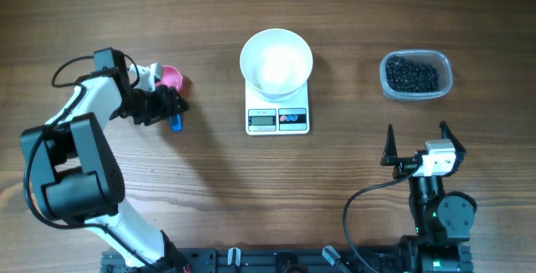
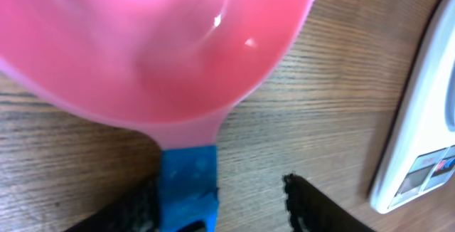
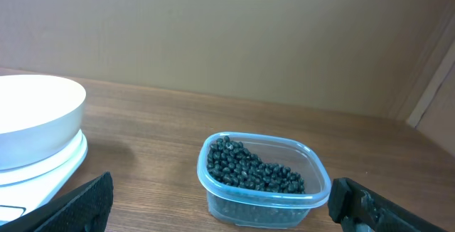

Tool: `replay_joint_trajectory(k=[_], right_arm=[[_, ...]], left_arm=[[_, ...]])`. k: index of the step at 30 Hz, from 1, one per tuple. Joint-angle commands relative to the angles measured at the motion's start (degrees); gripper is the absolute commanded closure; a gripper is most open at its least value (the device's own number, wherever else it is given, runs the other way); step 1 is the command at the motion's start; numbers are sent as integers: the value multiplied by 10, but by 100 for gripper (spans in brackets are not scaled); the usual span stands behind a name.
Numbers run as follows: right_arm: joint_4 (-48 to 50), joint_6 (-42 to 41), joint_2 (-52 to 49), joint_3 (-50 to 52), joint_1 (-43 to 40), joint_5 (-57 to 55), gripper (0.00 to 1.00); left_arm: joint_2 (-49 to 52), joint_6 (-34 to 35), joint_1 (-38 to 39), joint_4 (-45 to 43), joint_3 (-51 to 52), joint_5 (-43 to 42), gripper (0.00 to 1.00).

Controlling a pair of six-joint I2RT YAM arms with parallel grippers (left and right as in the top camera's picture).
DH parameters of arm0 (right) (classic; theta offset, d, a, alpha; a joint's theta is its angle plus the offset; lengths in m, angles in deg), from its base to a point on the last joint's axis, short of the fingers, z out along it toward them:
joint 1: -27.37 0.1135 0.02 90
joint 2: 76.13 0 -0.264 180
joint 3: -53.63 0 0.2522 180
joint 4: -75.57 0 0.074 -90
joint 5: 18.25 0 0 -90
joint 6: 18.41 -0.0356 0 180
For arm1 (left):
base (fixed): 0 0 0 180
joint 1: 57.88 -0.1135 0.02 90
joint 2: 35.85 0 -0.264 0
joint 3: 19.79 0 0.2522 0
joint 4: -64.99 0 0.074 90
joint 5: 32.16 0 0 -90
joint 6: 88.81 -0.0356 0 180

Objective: Scoop item into bowl and weigh 150g on scale
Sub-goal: 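Reach the left gripper to the pink scoop and grasp its blue handle, then lift the scoop with the left gripper toward the right gripper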

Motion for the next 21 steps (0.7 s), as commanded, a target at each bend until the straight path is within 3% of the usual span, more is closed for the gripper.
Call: replay_joint_trajectory(k=[1, 6, 11, 13, 15, 21], right_arm=[[1, -5, 6, 1, 3, 1, 0], [1, -5, 6, 1, 3, 1, 0], [1, -5, 6, 1, 3, 1, 0], [1, -5, 6, 1, 3, 1, 0], [1, -5, 6, 1, 3, 1, 0], [1, -5, 6, 1, 3, 1, 0]], left_arm=[[35, -1, 2, 2, 19, 24, 55], [35, 1, 2, 2, 19, 24, 82], [32, 4, 2, 6, 14, -8, 85], [26, 5, 2, 18, 6, -8, 95], [18, 5, 2, 34, -5, -21, 96], [-37, 5, 2, 96, -42, -159, 96]])
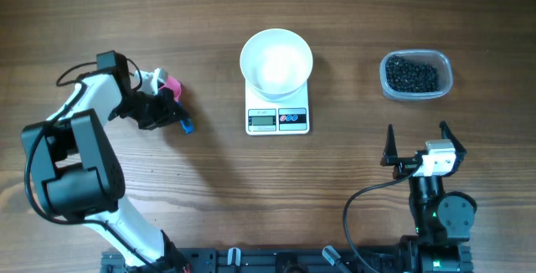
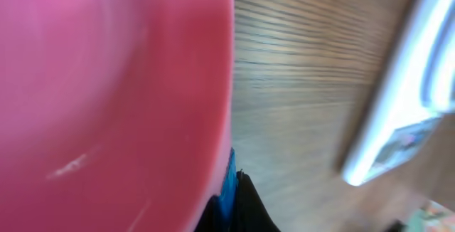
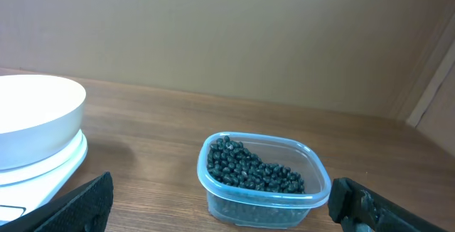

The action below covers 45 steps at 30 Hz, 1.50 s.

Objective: Scoop item into bowl and weigh 150g on scale
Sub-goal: 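Lift the scoop with the left gripper toward the right gripper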

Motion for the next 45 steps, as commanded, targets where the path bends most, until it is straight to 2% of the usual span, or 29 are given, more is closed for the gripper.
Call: replay_joint_trajectory(k=[1, 7, 13, 14, 15, 17, 19, 20, 22, 24, 26, 29, 33, 36, 40, 43, 45], right_arm=[[1, -5, 6, 1, 3, 1, 0], [1, -5, 6, 1, 3, 1, 0], [35, -17, 6, 1, 3, 30, 0], [40, -43, 6, 1, 3, 71, 0], [35, -104, 6, 1, 3, 156, 0], [24, -194, 6, 1, 3, 282, 0], [66, -305, 6, 1, 3, 330, 0], [82, -370, 6, 1, 3, 337, 0], [117, -557, 6, 1, 3, 327, 0], [173, -617, 6, 1, 3, 330, 0], [324, -704, 6, 0, 3, 330, 0], [372, -835, 4, -32, 3, 286, 0], [365, -912, -24, -81, 3, 295, 0], [364, -934, -77, -139, 3, 344, 0], [366, -1013, -173, -227, 3, 361, 0], [385, -1091, -228, -243, 3, 371, 0], [389, -1101, -259, -243, 3, 407, 0]], left_arm=[[-62, 0, 3, 32, -26, -145, 96], [-168, -7, 9, 52, -26, -373, 96], [-290, -3, 64, 38, -26, -348, 96], [-310, 3, 76, 34, -26, -331, 96], [-329, 21, 88, 26, -26, -310, 96], [-368, 83, 114, -6, -26, -266, 96], [-399, 151, 134, -50, -26, -239, 96], [-412, 176, 143, -70, -26, -234, 96], [-436, 214, 166, -114, -26, -229, 96], [-447, 251, 196, -151, -26, -228, 96], [-447, 294, 238, -190, -26, -227, 96], [-447, 362, 297, -277, -26, -227, 96], [-447, 435, 345, -362, -26, -202, 96], [-447, 498, 393, -382, -26, -113, 96], [-446, 512, 469, -429, -26, -34, 96], [-446, 567, 521, -469, -26, 26, 96], [-446, 586, 553, -478, -26, 63, 96]])
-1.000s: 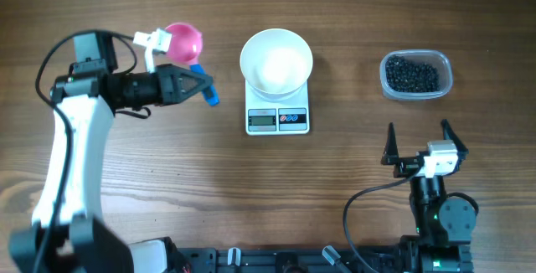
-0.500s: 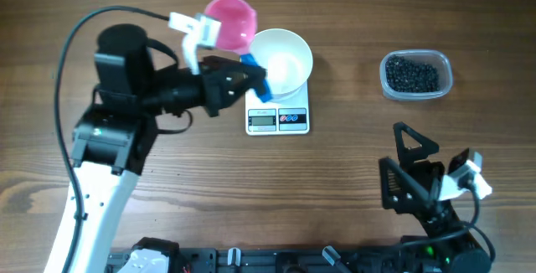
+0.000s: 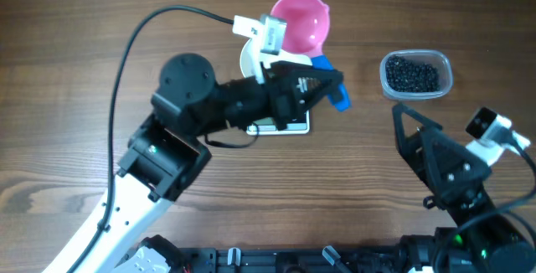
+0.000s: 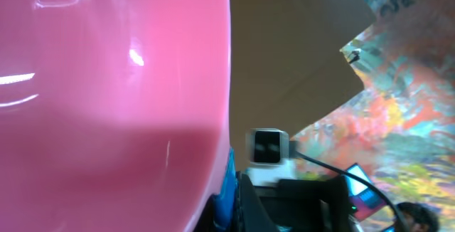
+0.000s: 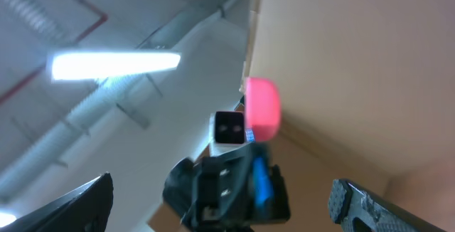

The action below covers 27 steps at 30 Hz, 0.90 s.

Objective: Scoop item into bowl and weigh 150g on scale
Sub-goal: 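Lift the scoop with the left gripper toward the right gripper, then grasp the blue scoop handle with the right gripper beside the left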

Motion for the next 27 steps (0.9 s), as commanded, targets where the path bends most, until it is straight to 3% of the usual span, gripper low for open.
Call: replay_joint_trajectory(k=[1, 5, 7, 9, 19, 27], right_arm=[[11, -67, -49, -8, 2, 68, 0], [94, -71, -79, -8, 2, 93, 16], [102, -78, -81, -8, 2, 89, 21], [98, -68, -81, -8, 2, 97, 32], [67, -66, -81, -8, 2, 126, 34], [44, -66, -82, -8, 2, 110, 48]], left_arm=[[-2, 55, 49, -15, -6, 99, 96], [6, 55, 86, -14, -6, 152, 96], [13, 55, 100, -15, -6, 172, 96], [21, 70, 113, -16, -6, 183, 96], [52, 72, 128, -17, -6, 199, 96], [52, 72, 143, -19, -6, 199, 96]])
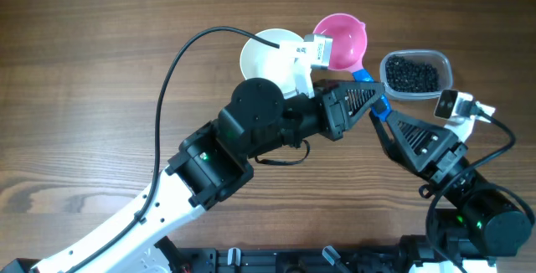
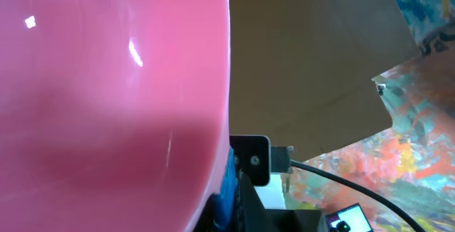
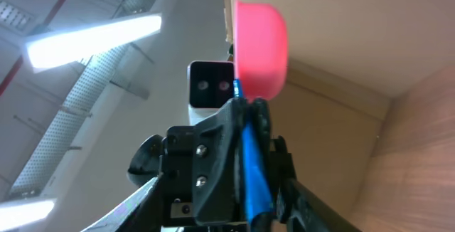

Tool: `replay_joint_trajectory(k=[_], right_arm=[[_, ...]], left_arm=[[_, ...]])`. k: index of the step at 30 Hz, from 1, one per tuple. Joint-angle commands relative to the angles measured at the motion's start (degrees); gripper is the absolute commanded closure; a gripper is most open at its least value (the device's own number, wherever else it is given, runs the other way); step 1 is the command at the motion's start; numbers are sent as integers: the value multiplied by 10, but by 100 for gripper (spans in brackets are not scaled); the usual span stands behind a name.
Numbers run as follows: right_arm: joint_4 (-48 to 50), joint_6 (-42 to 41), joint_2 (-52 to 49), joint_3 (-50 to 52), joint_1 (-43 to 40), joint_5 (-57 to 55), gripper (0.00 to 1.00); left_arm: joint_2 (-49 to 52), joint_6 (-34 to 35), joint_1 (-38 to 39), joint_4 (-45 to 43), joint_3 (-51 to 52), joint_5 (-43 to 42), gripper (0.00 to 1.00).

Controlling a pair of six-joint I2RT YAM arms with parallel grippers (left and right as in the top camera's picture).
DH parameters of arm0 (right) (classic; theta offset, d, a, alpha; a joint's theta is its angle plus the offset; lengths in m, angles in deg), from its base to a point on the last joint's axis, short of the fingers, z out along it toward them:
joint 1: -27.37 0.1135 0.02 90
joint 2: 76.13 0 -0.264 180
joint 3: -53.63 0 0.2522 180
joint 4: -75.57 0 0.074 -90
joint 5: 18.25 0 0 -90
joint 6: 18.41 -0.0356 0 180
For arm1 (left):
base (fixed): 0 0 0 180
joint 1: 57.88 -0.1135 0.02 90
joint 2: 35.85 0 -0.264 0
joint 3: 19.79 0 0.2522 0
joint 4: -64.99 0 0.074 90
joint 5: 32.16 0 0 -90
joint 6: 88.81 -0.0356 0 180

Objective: Scoop item into bowl and weigh 150g on scale
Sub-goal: 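Grasp the blue scoop handle with the right gripper beside the left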

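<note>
My left gripper [image 1: 367,94] is shut on the blue handle [image 1: 366,80] of the pink scoop [image 1: 340,42], which is held in the air between the white bowl [image 1: 266,54] and the tub of black beans [image 1: 415,74]. The scoop looks empty. My right gripper [image 1: 383,121] is open just below the handle. In the right wrist view the scoop [image 3: 261,40] stands overhead, and the handle's end [image 3: 253,182] lies between my right fingers [image 3: 307,202]. The pink scoop [image 2: 106,97] fills the left wrist view. The scale is hidden under my left arm.
My left arm [image 1: 251,126] stretches from the lower left across the middle of the table and covers the scale. The bean tub stands at the far right, close to both grippers. Bare wood table [image 1: 100,38] lies to the left.
My left gripper has carried the scoop to the right, from over the bowl's right rim to beside the bean tub. My right gripper has moved up and left, so its open fingers flank the handle's end.
First the scoop lay on the table at the far left with my left gripper open around its handle. Then the gripper was shut on the handle. Later the scoop was up over the scale and my right arm had risen from rest. Now both grippers meet at the handle.
</note>
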Motion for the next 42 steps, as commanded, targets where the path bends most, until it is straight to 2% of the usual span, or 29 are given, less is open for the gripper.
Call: replay_joint_trajectory(k=[1, 20, 42], right_arm=[[-8, 2, -1, -9, 2, -6, 50], [-8, 2, -1, -9, 2, -24, 77], [-8, 2, -1, -9, 2, -34, 82]], left_arm=[[0, 3, 10, -4, -6, 9, 96], [0, 3, 10, -3, -6, 14, 96], [0, 3, 11, 13, -6, 13, 96]])
